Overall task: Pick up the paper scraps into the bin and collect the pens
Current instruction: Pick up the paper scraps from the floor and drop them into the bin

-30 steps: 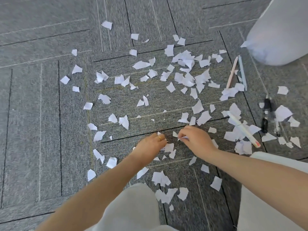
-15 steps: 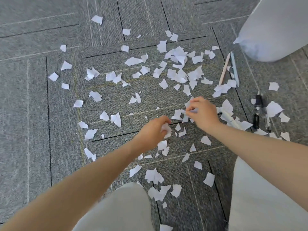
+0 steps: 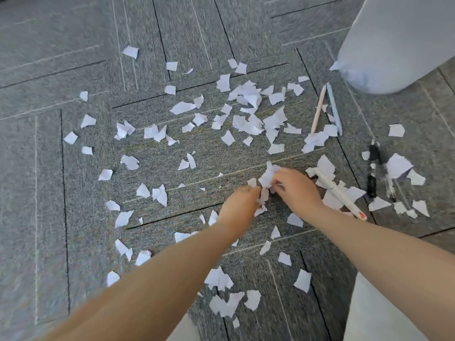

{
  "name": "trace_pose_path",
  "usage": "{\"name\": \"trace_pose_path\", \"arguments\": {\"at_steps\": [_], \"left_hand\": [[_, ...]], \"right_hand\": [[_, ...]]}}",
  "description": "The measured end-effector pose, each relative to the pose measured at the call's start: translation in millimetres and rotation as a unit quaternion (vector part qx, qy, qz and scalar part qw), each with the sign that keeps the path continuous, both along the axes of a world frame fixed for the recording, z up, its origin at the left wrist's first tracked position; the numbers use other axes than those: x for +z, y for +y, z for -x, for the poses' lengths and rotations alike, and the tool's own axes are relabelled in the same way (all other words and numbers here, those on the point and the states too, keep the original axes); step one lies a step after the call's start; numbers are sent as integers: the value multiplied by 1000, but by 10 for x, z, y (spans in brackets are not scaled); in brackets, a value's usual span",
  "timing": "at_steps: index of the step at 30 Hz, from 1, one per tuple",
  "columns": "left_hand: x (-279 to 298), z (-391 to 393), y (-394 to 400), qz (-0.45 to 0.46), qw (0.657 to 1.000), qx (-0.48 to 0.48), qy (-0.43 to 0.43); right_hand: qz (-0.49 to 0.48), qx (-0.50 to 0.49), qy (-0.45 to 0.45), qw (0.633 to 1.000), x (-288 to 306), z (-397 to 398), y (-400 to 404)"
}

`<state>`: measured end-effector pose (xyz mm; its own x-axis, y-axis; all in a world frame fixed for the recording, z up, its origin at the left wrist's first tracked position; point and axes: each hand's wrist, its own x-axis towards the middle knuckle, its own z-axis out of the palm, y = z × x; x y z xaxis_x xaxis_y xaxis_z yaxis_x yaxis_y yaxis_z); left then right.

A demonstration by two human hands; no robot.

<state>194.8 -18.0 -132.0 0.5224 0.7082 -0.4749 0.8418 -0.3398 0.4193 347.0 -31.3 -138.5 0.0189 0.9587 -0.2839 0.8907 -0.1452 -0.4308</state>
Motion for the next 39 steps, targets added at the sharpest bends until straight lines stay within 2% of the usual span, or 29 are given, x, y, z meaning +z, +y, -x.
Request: {"name": "trace_pose_path", "arguments": {"at_steps": [2, 5, 10, 16, 20, 22, 24, 27, 30, 34, 39], "left_hand": [[46, 5, 25, -6, 1000, 0, -9], [164, -170, 197, -17, 1000, 2, 22], [361, -411, 531, 57, 998, 39, 1], [597, -151, 865, 55, 991, 109, -55], [659, 16, 968, 49, 985, 152, -61], [686, 56, 990, 42, 982, 170, -67], [711, 68, 1002, 35, 981, 176, -75], [766, 75, 1002, 34, 980, 177, -81], [827, 99, 1039, 25, 979, 181, -85], [874, 173, 1151, 6, 976, 203, -74], [989, 154, 1342, -12, 959, 253, -129]], "right_hand": [[18, -33, 29, 999, 21, -17, 26], [60, -72, 42, 995, 118, -73, 130], [78, -123, 60, 988, 445, -203, 450], [113, -95, 99, 984, 731, -379, 648], [143, -25, 121, 982, 449, -255, 498], [141, -23, 121, 982, 254, -144, 365], [98, -71, 119, 985, 121, -38, 217], [31, -171, 69, 982, 74, 98, 33], [47, -232, 52, 970, 77, 132, 26], [126, -160, 85, 975, 296, -70, 374], [80, -58, 110, 989, 1444, -626, 1261]]}}
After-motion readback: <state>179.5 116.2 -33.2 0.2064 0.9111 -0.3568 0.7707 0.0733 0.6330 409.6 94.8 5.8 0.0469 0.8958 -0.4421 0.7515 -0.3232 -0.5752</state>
